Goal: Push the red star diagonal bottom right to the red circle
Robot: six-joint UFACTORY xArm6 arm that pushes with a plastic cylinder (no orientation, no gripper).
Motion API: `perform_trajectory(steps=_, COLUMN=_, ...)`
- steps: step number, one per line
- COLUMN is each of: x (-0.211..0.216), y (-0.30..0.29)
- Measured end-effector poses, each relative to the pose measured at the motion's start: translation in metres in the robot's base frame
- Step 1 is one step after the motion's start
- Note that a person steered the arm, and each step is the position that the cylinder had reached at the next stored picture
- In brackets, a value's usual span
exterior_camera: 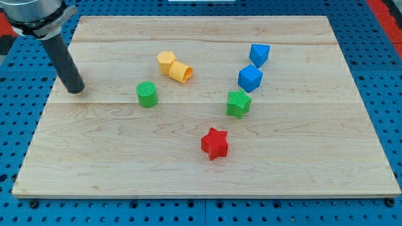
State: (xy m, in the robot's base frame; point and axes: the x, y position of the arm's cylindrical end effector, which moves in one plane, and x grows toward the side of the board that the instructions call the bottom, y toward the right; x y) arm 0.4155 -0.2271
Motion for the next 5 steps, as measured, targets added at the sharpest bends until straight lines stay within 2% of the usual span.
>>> perform_trajectory(steps=1, x=0.058, y=0.058)
perform_trajectory(steps=2, x=0.057, y=0.12)
perform_trajectory(steps=3, x=0.062, y=0.219)
perform_trajectory(steps=4, x=0.092, y=0.316)
perform_trajectory(steps=5, x=0.13, y=0.283)
